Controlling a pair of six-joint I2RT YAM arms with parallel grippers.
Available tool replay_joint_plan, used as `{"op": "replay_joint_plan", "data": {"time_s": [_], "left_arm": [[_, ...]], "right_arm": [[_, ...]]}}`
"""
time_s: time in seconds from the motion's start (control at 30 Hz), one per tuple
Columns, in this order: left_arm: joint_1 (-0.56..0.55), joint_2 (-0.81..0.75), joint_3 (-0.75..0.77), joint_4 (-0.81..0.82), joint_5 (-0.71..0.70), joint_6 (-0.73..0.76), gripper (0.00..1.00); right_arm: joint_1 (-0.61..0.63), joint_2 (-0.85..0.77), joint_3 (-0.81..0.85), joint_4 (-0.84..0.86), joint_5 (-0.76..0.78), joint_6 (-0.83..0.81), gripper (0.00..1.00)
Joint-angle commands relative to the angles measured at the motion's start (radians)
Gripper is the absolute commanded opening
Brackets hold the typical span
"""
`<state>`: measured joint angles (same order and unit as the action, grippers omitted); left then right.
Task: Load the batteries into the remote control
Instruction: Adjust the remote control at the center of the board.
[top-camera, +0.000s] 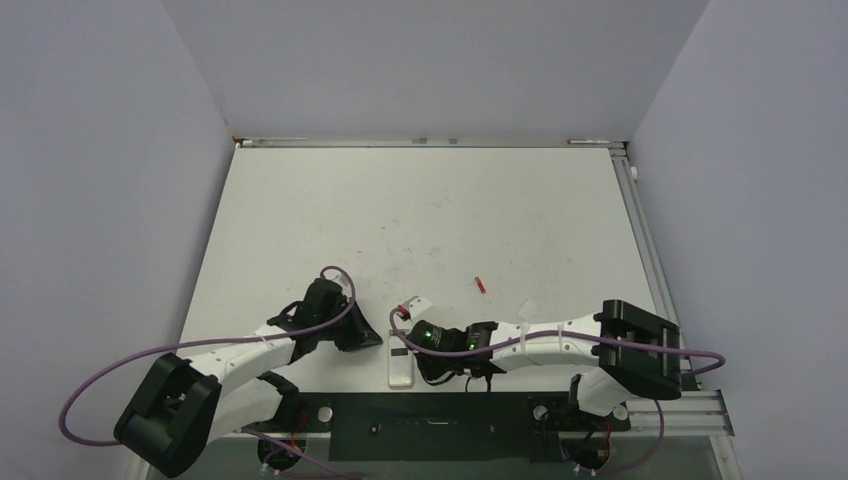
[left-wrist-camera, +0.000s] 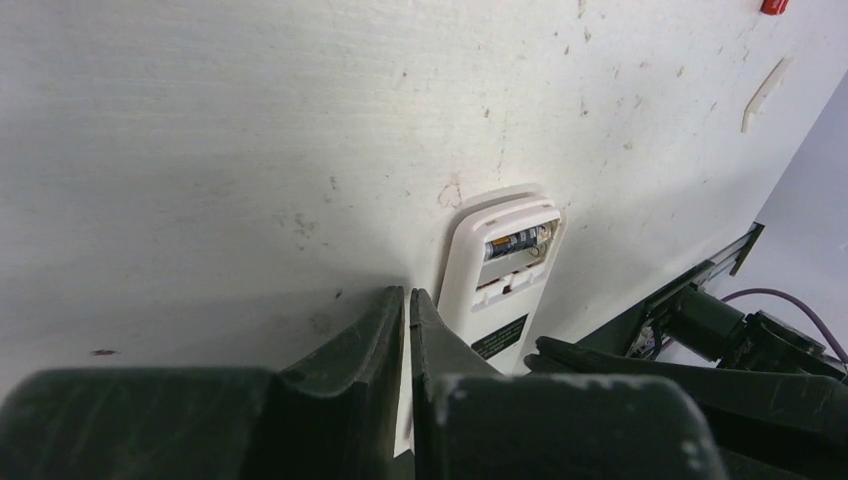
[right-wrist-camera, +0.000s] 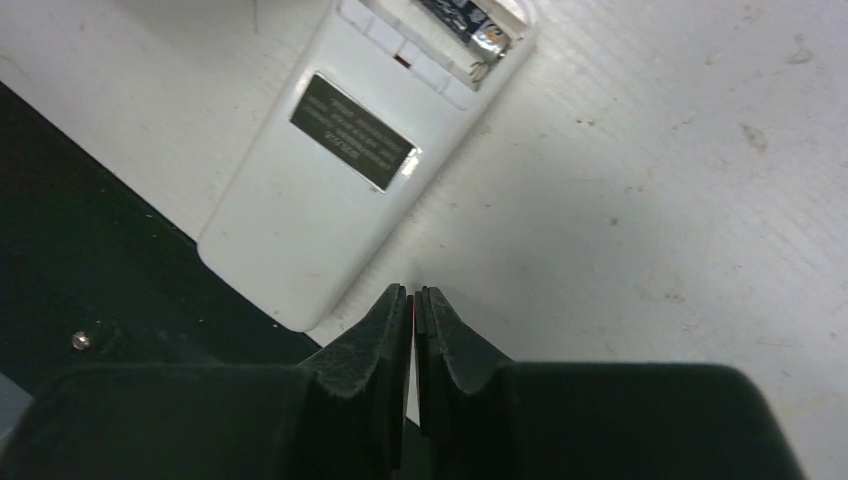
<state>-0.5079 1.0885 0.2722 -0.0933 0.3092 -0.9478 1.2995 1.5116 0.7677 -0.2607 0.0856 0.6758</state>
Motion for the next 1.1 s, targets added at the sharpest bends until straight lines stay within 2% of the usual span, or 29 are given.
{"op": "replay_joint_plan", "data": {"time_s": [0.0,0.37,0.6,0.77,0.93,1.07], "left_arm": [[-0.058,0.039,0.019,-0.010,-0.049,-0.012,0.05],[-0.218,0.204,0.155,0.001,-0.110,0.003,0.06],[-0.255,0.250,0.232,-0.060,-0.139,0.054,0.12],[-0.256,0.201,0.261,-0.146,-0.213,0.076,0.21],[-0.253,0.124,0.285,-0.207,-0.270,0.084,0.36],[-0.254,0.051,0.286,-0.236,-0.292,0.087,0.41]], "right_arm": [[0.039,0.024,0.015,0.096,-0.001,0.037,0.09],[0.120,0.141,0.080,0.198,0.016,0.066,0.09],[0.136,0.075,0.058,0.157,0.075,0.080,0.09],[0.138,-0.040,0.023,0.071,0.158,0.097,0.24],[0.134,-0.147,0.019,-0.046,0.261,0.111,0.37],[0.116,-0.186,0.024,-0.123,0.340,0.129,0.47]]}}
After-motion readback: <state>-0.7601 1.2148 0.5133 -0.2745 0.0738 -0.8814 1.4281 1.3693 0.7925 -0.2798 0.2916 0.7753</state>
